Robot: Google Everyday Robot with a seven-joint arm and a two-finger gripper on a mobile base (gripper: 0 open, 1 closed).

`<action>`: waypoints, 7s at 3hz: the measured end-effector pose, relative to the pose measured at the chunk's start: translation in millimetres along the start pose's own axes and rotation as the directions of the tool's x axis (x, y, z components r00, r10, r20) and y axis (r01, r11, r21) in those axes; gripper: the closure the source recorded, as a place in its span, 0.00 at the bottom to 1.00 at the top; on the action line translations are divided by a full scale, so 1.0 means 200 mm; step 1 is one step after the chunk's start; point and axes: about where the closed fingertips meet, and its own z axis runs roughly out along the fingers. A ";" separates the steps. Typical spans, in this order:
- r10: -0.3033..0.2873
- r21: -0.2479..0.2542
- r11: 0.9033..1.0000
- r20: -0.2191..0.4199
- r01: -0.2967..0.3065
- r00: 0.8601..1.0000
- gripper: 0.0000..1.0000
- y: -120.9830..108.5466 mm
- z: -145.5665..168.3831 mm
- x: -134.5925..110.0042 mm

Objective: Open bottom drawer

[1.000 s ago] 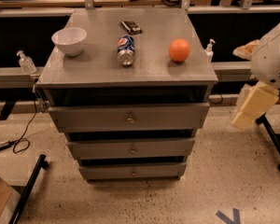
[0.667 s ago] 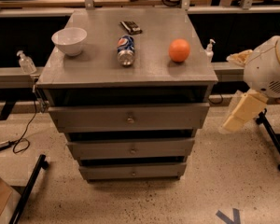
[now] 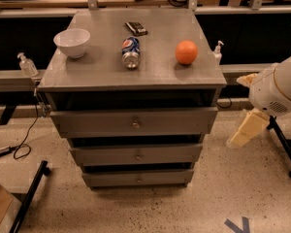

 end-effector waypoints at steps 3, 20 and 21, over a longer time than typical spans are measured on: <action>-0.045 -0.038 0.998 0.024 0.046 0.999 0.00 0.15 0.21 -0.02; 0.026 -0.221 0.975 0.134 0.004 0.991 0.00 0.50 1.87 0.47; 0.060 -0.254 0.967 0.154 -0.019 0.986 0.00 0.51 2.03 0.52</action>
Offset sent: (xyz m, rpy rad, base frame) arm -0.0124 0.0300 -0.0265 0.0263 0.0094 0.0801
